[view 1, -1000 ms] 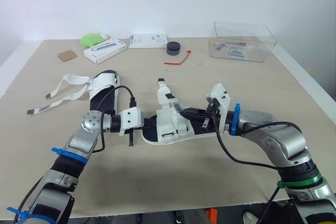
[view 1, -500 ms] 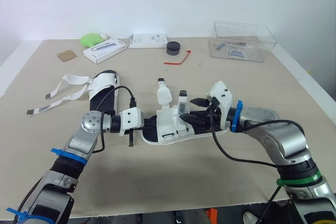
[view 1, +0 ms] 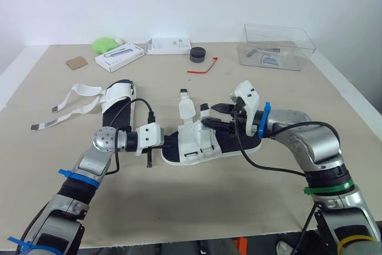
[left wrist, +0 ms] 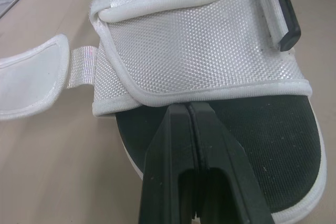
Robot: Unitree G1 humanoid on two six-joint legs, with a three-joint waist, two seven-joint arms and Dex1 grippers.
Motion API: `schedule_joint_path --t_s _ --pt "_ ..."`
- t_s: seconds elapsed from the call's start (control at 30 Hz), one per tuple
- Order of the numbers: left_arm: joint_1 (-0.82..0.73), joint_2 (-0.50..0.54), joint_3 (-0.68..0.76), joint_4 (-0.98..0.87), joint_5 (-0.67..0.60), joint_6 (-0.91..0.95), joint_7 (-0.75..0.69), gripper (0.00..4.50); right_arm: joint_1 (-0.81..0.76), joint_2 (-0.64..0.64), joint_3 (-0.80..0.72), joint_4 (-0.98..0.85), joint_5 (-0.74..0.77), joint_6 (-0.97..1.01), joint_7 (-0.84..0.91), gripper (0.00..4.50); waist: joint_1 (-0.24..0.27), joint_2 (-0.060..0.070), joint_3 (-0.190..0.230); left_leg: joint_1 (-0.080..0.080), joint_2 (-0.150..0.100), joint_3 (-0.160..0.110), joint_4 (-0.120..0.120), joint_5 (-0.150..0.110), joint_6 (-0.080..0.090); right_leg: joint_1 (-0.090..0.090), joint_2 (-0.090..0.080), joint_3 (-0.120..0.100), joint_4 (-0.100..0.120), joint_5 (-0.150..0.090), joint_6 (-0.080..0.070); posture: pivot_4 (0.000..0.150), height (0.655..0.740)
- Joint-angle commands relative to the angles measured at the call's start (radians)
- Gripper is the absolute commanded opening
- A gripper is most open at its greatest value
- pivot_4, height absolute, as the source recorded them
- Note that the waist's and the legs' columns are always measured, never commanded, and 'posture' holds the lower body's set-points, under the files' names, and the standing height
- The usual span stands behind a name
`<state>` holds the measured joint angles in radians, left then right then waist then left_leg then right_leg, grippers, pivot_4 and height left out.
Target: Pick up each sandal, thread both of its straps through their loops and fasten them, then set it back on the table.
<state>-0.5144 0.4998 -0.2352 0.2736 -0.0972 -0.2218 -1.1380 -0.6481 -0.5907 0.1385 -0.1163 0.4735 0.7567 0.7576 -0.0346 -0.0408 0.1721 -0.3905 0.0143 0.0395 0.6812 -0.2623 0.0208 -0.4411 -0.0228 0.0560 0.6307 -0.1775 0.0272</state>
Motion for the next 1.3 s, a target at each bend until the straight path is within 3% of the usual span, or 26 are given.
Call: schedule_joint_path --t_s 0.03,0.13,0.77,0.93,1.1,1.3 --pt "0.019 0.009 -0.001 -0.020 0.005 -0.011 0.001 0.00 -0.052 0.015 -0.071 0.021 0.037 0.063 -0.013 1.12 0.000 0.000 0.000 0.000 0.000 0.000 0.000 0.000 0.000 0.000 0.000 0.000 0.000 0.000 0.000 0.150 0.7400" --pt "0.020 0.010 -0.004 -0.017 0.009 -0.017 0.002 0.00 -0.065 0.030 -0.072 0.030 0.055 0.098 0.004 0.03 0.000 0.000 0.000 0.000 0.000 0.000 0.000 0.000 0.000 0.000 0.000 0.000 0.000 0.000 0.000 0.150 0.7400" --pt "0.012 0.000 -0.013 -0.011 -0.001 -0.043 -0.011 0.00 -0.066 0.054 0.084 0.086 -0.092 0.033 0.094 0.03 0.000 0.000 0.000 0.000 0.000 0.000 0.000 0.000 0.000 0.000 0.000 0.000 0.000 0.000 0.000 0.150 0.7400" --pt "0.009 0.008 -0.018 -0.012 -0.024 -0.067 -0.069 0.00 -0.041 0.055 0.103 0.012 -0.078 0.051 0.123 0.03 -0.002 0.000 0.000 0.000 0.000 0.000 0.000 0.000 0.000 0.000 0.000 0.000 0.000 0.000 -0.001 0.150 0.7400" --pt "-0.012 0.009 -0.017 0.010 -0.031 -0.092 -0.112 0.00 -0.042 0.065 0.077 -0.027 -0.080 0.013 0.116 0.03 -0.001 0.000 0.000 0.000 0.000 0.000 0.000 0.000 0.000 0.000 0.000 -0.001 0.000 -0.001 -0.001 0.150 0.7400" --pt "-0.034 0.005 -0.019 0.047 -0.031 -0.127 -0.152 0.00 -0.111 0.061 0.002 0.049 -0.120 -0.079 0.064 0.03 -0.001 0.000 0.000 0.000 0.000 0.000 0.000 0.000 0.000 -0.001 0.000 -0.001 0.000 -0.001 -0.001 0.150 0.7400"
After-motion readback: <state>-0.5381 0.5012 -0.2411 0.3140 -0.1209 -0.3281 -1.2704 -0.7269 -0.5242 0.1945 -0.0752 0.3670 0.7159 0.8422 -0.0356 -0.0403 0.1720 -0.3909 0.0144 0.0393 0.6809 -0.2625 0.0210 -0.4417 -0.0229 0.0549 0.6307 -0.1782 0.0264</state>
